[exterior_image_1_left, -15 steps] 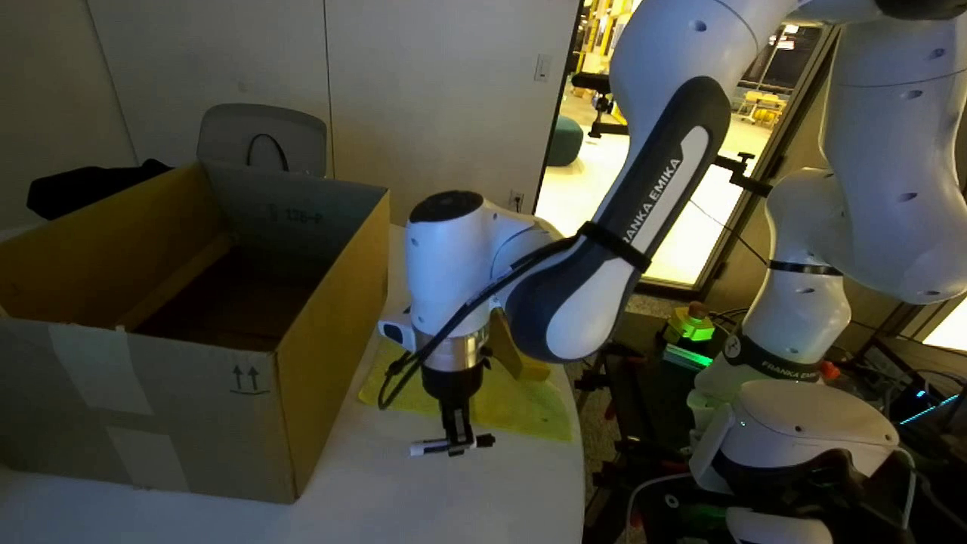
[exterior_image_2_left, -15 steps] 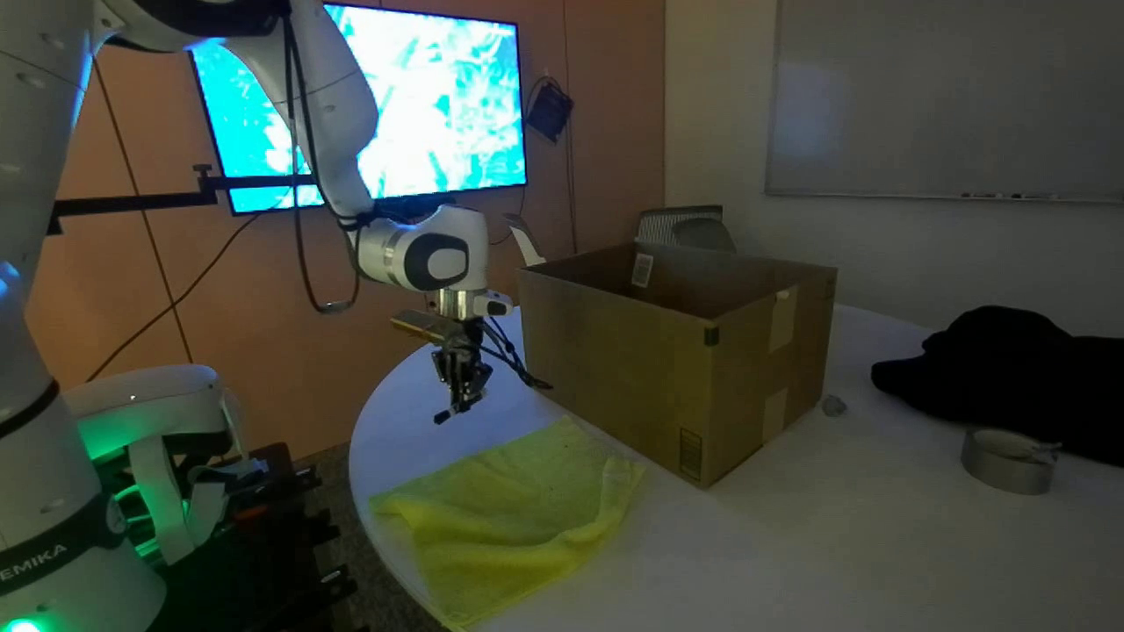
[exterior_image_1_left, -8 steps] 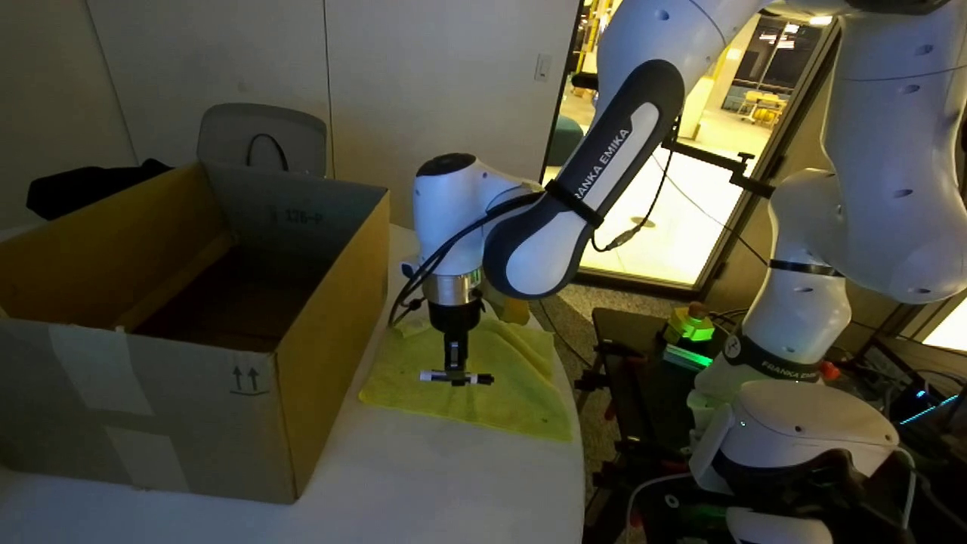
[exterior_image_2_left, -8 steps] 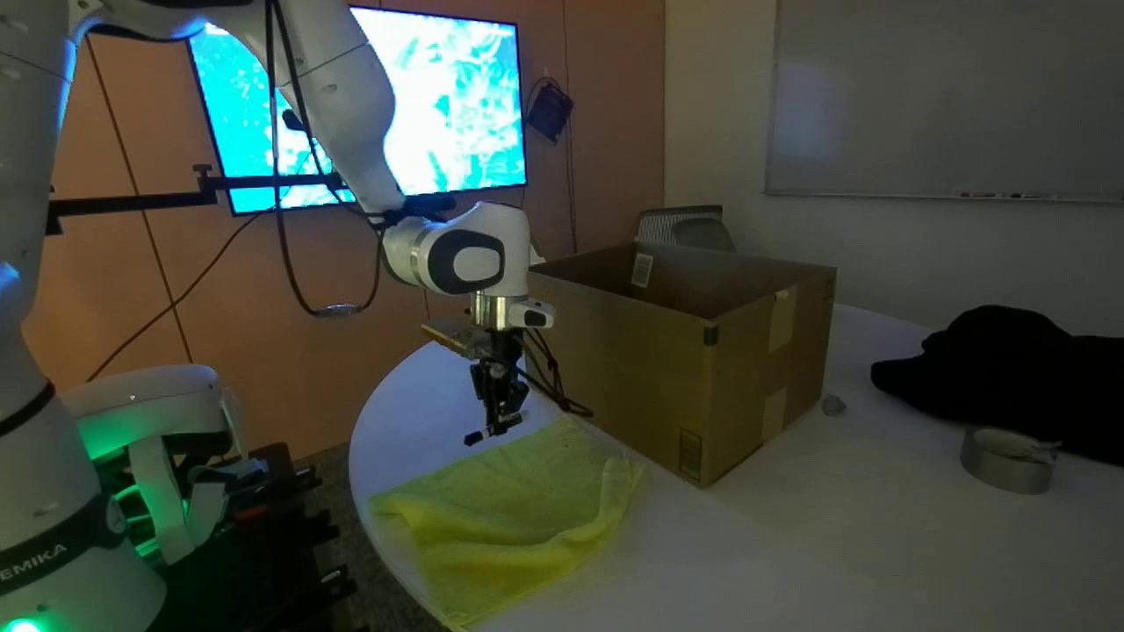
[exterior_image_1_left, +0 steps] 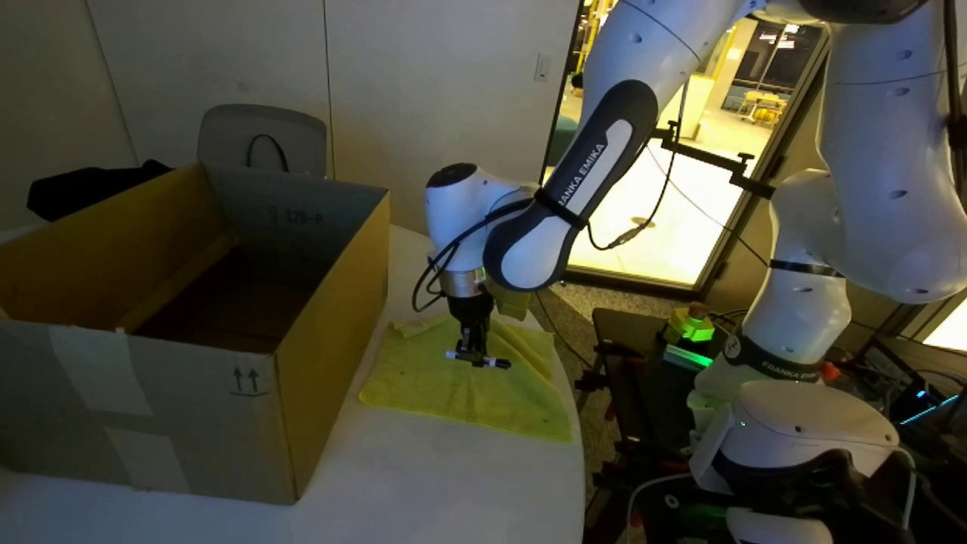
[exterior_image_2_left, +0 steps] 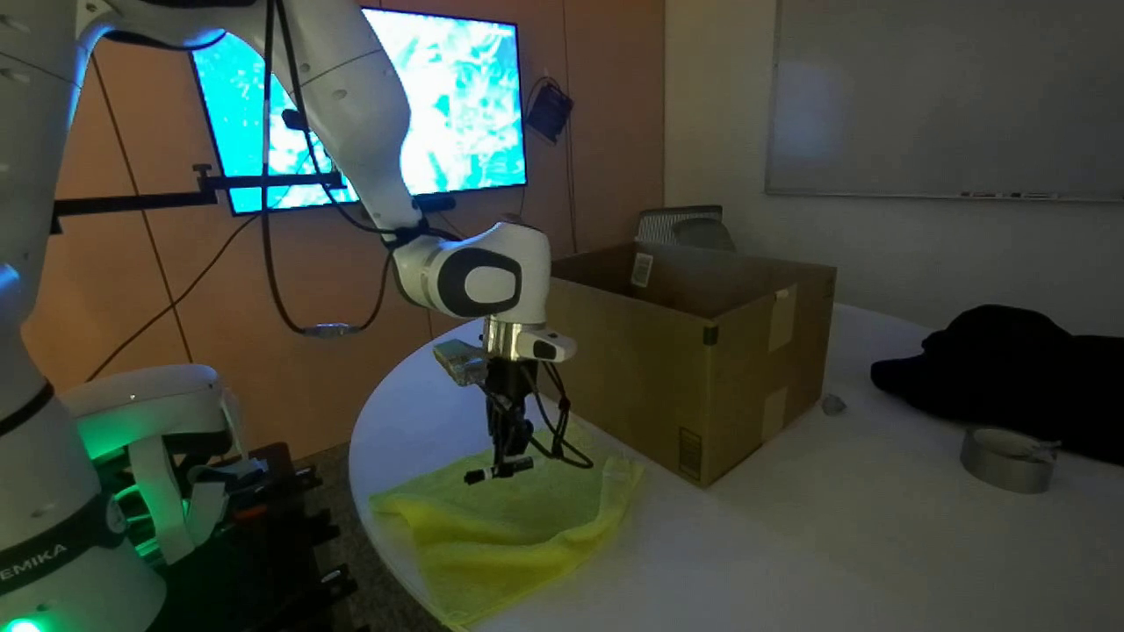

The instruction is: Put the marker on the towel and wrap it, then put it in the box

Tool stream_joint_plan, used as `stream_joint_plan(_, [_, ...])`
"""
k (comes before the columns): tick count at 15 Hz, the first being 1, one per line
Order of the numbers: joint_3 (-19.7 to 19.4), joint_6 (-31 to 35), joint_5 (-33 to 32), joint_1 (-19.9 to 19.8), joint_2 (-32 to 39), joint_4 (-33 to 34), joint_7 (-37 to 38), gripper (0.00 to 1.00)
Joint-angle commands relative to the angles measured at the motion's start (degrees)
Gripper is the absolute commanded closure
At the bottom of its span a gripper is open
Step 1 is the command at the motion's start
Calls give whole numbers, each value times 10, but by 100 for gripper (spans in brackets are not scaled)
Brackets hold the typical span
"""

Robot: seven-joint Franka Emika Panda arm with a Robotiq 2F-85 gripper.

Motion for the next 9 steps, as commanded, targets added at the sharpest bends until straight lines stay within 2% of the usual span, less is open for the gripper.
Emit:
stream_joint_plan(1, [-2, -18, -3, -4, 14, 7, 31, 85])
stream_joint_plan(3, [0, -24, 0, -6, 23, 11, 38, 81])
stream_joint_plan(4, [-1, -26, 1, -5, 25, 9, 42, 55])
stream_joint_plan(5, [0, -27, 2, -5, 24, 7, 44, 54])
stream_joint_plan(9, [-1, -23, 4, -9, 18, 3, 47, 25])
